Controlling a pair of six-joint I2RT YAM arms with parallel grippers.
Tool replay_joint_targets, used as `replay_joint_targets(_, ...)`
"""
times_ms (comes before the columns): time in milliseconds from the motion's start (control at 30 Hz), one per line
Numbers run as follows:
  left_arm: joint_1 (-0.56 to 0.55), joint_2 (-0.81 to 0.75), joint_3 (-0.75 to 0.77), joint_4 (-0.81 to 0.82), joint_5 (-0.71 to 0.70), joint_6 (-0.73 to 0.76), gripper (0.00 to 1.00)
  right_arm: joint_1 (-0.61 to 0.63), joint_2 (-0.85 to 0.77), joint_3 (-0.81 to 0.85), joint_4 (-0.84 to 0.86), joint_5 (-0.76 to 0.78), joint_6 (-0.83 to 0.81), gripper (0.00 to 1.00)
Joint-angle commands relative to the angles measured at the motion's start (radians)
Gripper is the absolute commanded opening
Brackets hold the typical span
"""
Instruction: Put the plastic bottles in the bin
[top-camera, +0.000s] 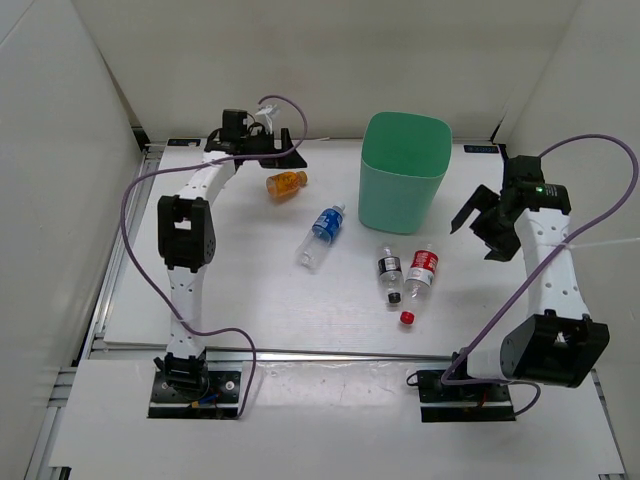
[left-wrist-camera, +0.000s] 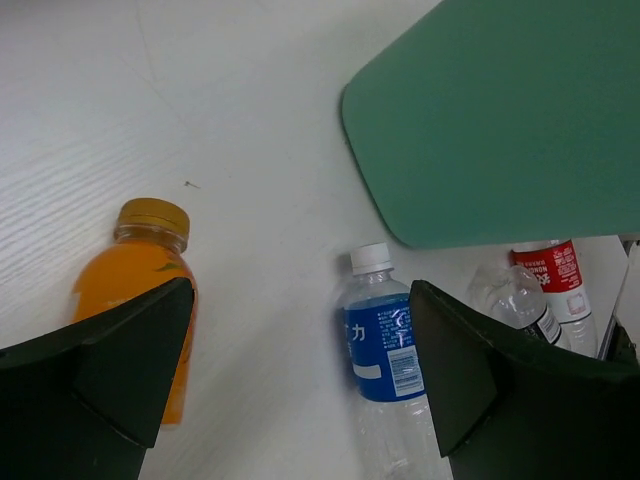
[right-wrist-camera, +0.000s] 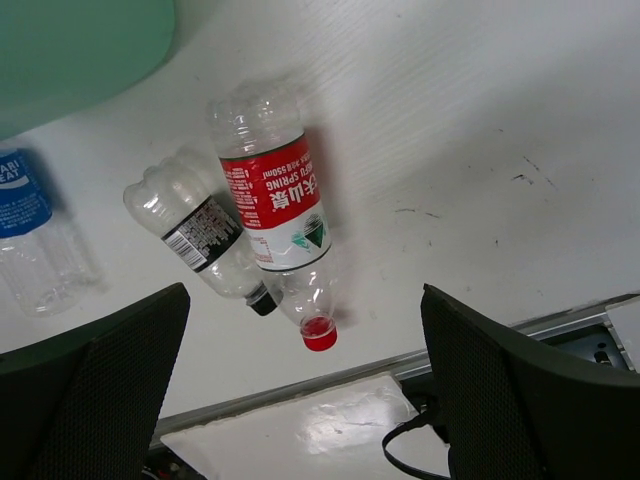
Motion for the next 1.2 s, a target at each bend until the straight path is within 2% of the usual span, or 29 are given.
replay_joint_targets(0, 0.01, 0.002, -0.007, 0.024, 0.013, 0.014, 1.0, -0.004, 0.013, 0.036, 0.007, -0.038, -0.027, 1.0)
replay_joint_targets(467, 0.019, 0.126, 0.051, 0.024, -0.036, 0.047, 1.0, -0.004, 0.093, 0.107, 0.025, -0.068, -0.047, 1.0)
replay_joint_targets(600, 0.028, 0.177, 0.118, 0.024, -0.046, 0.047, 1.0, -0.004, 0.126, 0.131, 0.025, -0.068, -0.056, 1.0)
replay_joint_targets(733, 0.037, 0.186, 0.076, 0.024, -0.029, 0.037, 1.0, -0.004, 0.165, 0.162, 0.025, -0.036, -0.056, 1.0)
replay_joint_targets(933, 0.037, 0.177, 0.05, 0.024, -0.015, -0.006, 0.93, -0.035, 0.209, 0.18, 0.025, -0.067, -0.056, 1.0)
replay_joint_targets(1067, 0.027, 0.168, 0.106, 0.033, -0.027, -0.027, 0.94, -0.035, 0.209, 0.17, 0.035, -0.088, -0.047, 1.0)
replay_joint_targets(1167, 0.018, 0.168, 0.093, 0.042, -0.006, -0.039, 0.95, -0.035, 0.209, 0.159, 0.035, -0.088, -0.047, 1.0)
